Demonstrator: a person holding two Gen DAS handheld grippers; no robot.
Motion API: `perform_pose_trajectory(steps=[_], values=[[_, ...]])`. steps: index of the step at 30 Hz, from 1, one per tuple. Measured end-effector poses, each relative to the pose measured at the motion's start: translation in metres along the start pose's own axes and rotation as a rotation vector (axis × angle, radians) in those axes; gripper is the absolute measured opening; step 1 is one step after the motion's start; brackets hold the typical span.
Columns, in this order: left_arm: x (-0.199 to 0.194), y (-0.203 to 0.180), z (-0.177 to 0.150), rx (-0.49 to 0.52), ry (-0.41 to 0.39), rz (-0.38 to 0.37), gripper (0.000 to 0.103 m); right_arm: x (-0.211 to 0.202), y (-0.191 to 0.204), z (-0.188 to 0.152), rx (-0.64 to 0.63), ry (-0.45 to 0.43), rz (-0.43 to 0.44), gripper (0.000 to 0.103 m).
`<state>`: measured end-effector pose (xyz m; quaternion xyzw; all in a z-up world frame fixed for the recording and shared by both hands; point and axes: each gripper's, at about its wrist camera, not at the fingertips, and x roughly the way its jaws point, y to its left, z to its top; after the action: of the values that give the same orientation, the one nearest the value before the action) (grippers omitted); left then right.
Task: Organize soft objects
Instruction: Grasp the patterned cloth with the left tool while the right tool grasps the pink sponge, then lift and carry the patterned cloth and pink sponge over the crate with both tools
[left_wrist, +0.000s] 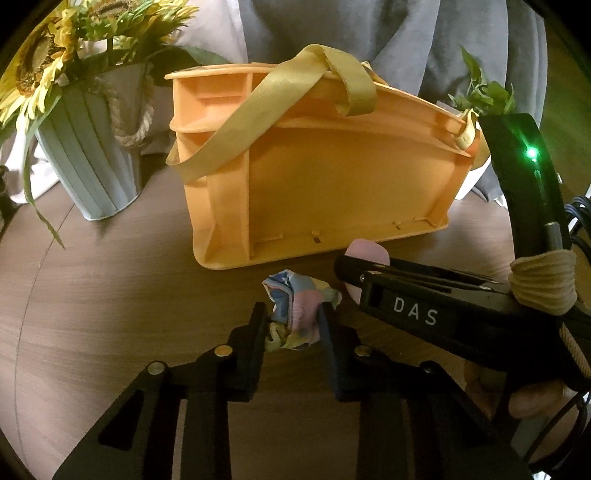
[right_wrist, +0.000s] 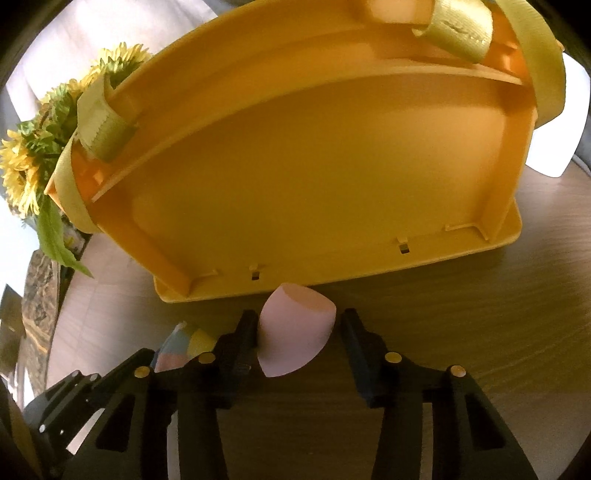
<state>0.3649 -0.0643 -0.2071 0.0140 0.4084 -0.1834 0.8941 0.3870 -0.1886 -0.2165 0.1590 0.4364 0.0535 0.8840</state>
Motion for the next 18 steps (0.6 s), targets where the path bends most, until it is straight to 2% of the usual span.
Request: perform_pose_trajectory(steps=[8, 18], values=[[-0.010, 0.000, 0.006, -0.019, -0.029, 0.025, 0.021, -0.012, -0.005, 0.000, -0.015, -0.022, -0.015, 0.041], [-0.043, -0.009, 0.010, -0.022, -0.096, 0.034, 0.021, -0.051, -0.004, -0.007, -0.040, -0.084, -0.027, 0.041]])
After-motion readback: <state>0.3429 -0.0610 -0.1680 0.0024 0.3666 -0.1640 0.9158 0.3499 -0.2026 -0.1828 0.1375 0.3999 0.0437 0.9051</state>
